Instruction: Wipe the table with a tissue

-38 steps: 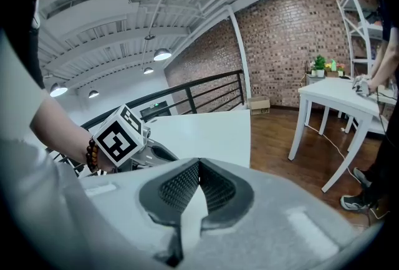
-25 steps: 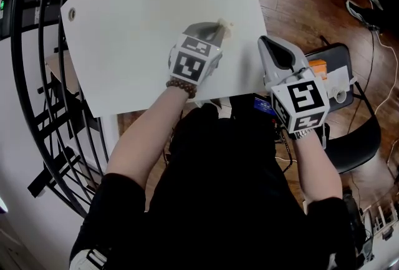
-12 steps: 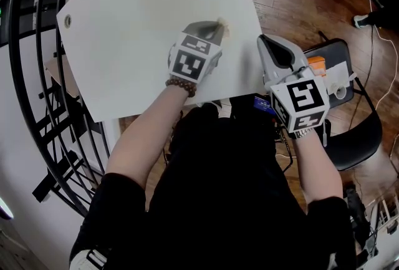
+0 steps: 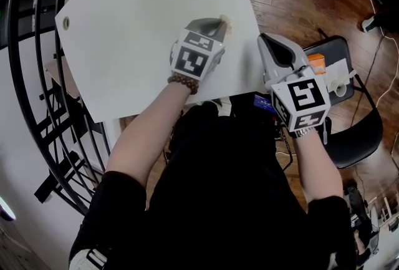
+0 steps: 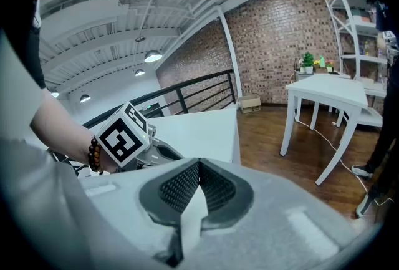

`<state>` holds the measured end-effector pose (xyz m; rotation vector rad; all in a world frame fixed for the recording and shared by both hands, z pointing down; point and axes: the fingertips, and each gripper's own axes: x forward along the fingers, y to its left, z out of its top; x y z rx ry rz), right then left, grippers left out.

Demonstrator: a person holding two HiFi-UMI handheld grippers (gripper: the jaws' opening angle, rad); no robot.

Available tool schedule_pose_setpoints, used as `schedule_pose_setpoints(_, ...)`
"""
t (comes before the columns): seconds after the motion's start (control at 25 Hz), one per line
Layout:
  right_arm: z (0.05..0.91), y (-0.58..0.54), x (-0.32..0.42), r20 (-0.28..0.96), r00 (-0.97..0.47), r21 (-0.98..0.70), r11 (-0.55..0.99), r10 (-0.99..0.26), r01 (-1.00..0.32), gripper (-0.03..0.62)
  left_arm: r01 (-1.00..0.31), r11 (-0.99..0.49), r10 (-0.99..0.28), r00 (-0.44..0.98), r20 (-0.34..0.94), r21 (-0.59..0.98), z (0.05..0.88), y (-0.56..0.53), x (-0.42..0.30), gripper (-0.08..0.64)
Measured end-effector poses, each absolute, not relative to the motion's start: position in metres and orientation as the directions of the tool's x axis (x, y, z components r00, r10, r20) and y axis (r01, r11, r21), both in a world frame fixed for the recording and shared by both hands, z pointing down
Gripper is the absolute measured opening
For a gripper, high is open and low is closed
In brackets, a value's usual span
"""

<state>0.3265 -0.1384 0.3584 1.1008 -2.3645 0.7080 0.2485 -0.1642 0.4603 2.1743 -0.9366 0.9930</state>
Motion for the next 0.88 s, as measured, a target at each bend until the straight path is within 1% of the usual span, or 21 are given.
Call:
schedule_pose_setpoints(0.52, 0.362, -0.143, 0.334, 0.569, -0.592, -0.272, 0.55, -0.571, -0.79, -0.009, -0.779, -0.597, -0.38, 0.484, 0.789, 0.19, 0.454, -0.176, 0.258, 0.034)
schedule_pose_setpoints(0.88, 0.359, -0.146, 0.334, 0.556, -0.605, -0.277, 0.56, -0.57, -0.781, -0.009, -0.8, -0.576, -0.406, 0.458, 0.791, 0.168, 0.445, -0.178, 0.247, 0.034)
